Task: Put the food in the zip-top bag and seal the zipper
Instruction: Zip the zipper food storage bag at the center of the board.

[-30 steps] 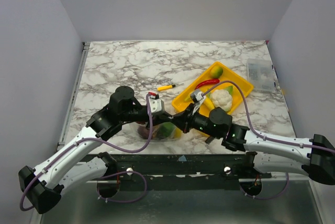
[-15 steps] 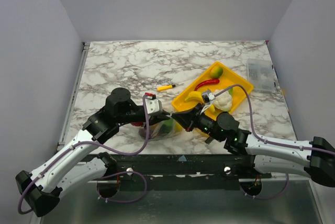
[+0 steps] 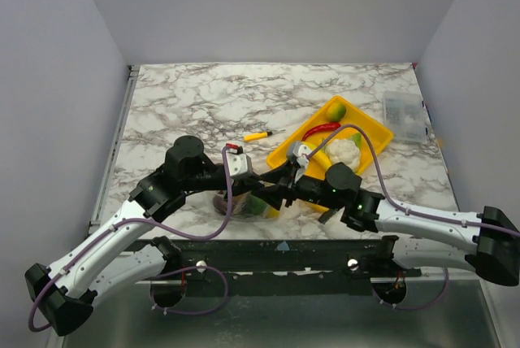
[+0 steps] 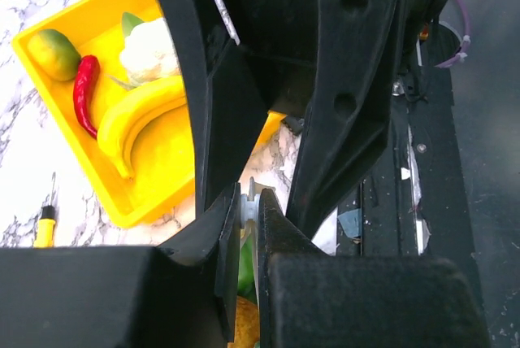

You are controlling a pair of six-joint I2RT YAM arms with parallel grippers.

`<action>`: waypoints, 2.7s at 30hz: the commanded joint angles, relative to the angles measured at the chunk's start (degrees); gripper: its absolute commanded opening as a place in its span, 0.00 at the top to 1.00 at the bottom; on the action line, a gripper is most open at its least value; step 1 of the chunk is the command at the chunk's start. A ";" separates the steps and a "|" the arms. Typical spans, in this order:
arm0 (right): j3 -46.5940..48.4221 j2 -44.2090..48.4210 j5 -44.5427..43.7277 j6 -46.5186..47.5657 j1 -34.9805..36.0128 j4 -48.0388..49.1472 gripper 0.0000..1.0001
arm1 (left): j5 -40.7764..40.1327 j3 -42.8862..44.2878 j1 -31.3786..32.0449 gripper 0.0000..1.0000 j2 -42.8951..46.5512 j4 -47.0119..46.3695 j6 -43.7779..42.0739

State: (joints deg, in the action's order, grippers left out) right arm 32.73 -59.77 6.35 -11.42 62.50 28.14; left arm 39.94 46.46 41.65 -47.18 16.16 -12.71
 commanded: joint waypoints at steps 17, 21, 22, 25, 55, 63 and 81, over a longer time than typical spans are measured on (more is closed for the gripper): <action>-0.65 -2.06 5.77 2.89 -1.24 -0.95 0.42 | 3.64 0.18 0.19 1.00 0.68 -1.13 0.49; 1.63 -4.90 6.75 2.83 -1.31 -0.98 0.51 | 3.78 0.34 0.10 1.00 0.56 -1.29 0.83; 1.81 -5.07 6.07 2.79 -1.33 -0.98 0.61 | 3.90 0.44 0.16 1.00 0.53 -1.15 0.91; 0.93 -4.62 3.93 1.87 -1.57 0.14 1.00 | 4.18 0.27 0.22 0.90 0.77 -0.34 0.93; 3.29 1.44 5.56 -0.27 -2.29 -11.06 0.94 | -11.96 -4.23 0.12 1.00 4.20 3.63 -3.72; 19.38 0.86 1.85 -7.24 -2.29 -38.12 0.40 | -10.37 -5.03 0.10 1.00 4.20 1.33 -3.99; 36.03 -8.62 6.21 4.93 -4.40 -54.55 0.59 | -6.15 -4.54 0.11 1.00 3.21 2.20 -4.38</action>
State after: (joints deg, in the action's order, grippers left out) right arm 65.06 -67.83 10.07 -11.66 58.63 -22.09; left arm 31.14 41.85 41.76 -43.94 18.92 -16.29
